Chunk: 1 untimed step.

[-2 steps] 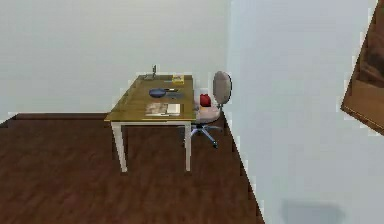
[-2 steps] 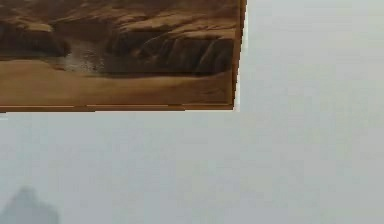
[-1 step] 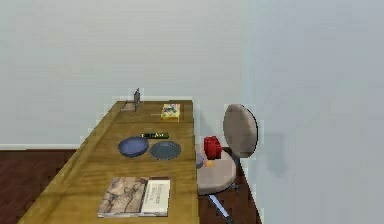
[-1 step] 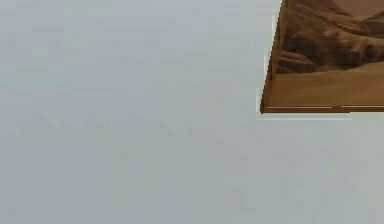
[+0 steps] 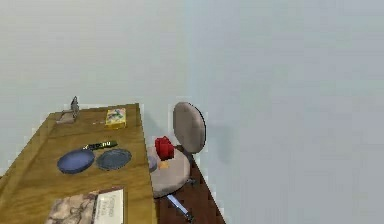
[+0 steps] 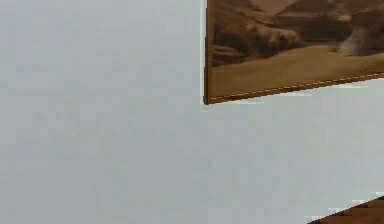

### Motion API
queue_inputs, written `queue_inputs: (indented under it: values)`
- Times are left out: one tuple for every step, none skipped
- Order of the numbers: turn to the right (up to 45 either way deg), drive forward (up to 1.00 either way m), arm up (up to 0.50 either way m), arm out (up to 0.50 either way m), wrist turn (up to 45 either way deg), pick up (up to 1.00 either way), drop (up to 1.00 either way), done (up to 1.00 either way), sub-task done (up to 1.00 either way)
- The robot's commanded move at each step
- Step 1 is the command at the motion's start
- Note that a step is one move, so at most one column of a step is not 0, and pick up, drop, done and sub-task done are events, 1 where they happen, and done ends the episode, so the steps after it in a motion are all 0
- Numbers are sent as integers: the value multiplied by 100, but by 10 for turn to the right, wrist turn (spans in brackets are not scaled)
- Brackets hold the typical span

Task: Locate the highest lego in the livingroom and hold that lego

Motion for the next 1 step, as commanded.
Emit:
queue_inputs:
  values:
    - [0, 15, 0, 0, 0, 0, 0, 0, 0]
